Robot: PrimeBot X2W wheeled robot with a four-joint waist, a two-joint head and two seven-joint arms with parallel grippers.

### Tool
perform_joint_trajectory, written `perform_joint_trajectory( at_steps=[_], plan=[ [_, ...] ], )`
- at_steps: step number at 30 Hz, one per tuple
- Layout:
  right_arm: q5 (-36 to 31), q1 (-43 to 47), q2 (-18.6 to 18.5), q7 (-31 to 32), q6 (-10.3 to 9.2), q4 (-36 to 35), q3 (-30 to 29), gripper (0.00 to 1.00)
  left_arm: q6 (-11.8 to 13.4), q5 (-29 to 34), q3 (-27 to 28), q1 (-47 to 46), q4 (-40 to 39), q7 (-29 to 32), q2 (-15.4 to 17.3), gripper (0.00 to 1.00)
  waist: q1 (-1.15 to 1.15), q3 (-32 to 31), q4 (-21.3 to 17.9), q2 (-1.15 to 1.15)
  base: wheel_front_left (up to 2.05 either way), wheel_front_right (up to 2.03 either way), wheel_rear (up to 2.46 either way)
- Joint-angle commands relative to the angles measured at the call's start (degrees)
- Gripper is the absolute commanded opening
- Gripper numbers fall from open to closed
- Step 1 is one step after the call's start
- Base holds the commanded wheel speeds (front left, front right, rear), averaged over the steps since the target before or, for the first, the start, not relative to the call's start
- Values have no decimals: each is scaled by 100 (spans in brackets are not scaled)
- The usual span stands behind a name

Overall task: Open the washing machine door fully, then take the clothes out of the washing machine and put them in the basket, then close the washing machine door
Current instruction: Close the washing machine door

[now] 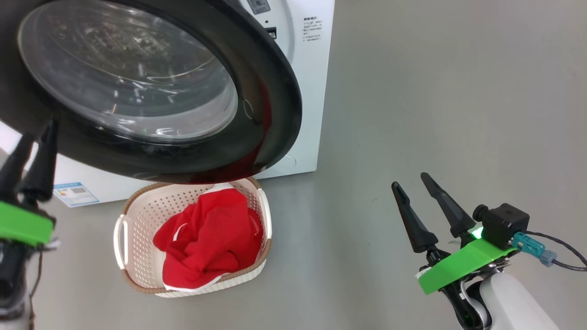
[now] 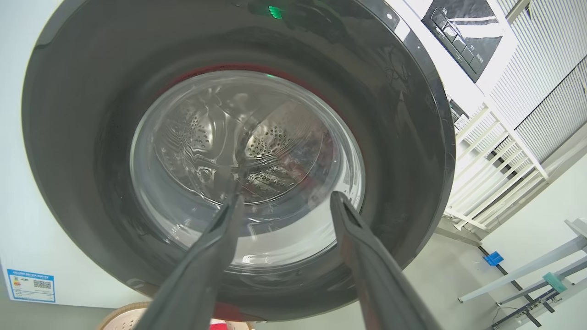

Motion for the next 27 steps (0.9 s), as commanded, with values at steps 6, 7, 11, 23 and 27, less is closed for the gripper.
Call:
perform_joint_trajectory(
  at_steps=[6, 7, 11, 23, 27],
  plan=[
    [5, 67, -99, -27, 9, -160, 15, 100, -76, 418, 137, 509, -329, -698, 190, 100, 0, -27, 115, 0, 0, 0, 0],
    [4, 66, -108, -27, 9, -160, 12, 100, -78, 555, 116, 592, -339, -836, 210, 100, 0, -34, 128, 0, 0, 0, 0],
    [4, 63, -121, -27, 9, -161, 11, 100, -82, 808, 45, 836, -297, -1193, 177, 100, 0, -59, 153, 0, 0, 0, 0],
    [13, 98, -129, -27, 9, -175, 34, 100, -32, 1528, -52, 1576, 45, -2321, -26, 100, 0, -100, 174, 0, 0, 0, 0],
    [12, 114, -139, -27, 9, -172, 24, 100, -28, 1695, -111, 1747, 163, -2633, -100, 100, 0, -111, 183, 0, 0, 0, 0]
  ],
)
